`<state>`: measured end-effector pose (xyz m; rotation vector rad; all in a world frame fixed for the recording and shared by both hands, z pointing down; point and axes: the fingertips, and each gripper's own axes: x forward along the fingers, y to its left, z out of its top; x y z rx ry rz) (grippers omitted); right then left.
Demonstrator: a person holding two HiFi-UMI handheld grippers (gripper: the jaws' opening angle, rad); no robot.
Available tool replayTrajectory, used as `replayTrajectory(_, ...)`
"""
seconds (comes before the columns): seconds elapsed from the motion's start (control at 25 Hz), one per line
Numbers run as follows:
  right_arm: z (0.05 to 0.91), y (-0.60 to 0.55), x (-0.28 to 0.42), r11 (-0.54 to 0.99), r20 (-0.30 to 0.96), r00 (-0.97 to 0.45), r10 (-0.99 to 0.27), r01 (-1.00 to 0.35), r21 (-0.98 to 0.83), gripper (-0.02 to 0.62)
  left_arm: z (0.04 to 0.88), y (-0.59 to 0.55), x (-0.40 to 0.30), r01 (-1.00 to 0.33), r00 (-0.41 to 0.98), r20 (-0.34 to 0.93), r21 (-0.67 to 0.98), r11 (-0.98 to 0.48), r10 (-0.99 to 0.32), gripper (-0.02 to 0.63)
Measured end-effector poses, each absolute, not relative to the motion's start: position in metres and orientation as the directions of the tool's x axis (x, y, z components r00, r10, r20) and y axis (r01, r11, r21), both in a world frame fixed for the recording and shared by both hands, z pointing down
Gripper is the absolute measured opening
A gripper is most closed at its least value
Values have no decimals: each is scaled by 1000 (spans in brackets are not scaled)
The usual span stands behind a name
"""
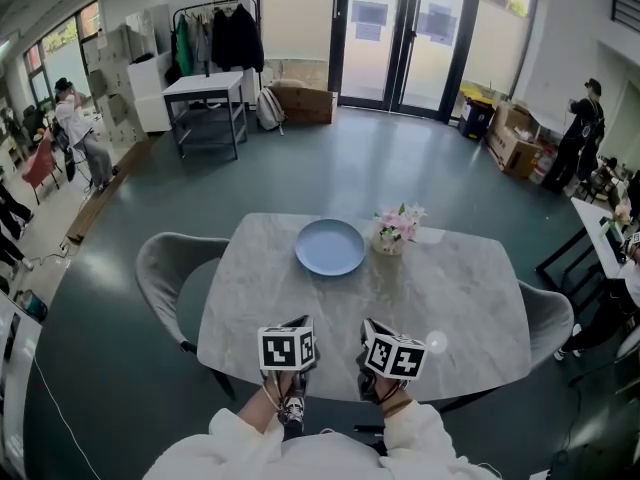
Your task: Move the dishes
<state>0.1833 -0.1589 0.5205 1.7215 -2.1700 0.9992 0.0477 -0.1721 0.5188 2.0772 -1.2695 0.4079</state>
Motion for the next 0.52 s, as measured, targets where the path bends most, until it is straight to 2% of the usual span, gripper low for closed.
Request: replayTrajectory(0.52,523,-162,175,93,541,-305,-784,-919,-383,57,517,-178,36,-882,464,566,367,-296,-681,11)
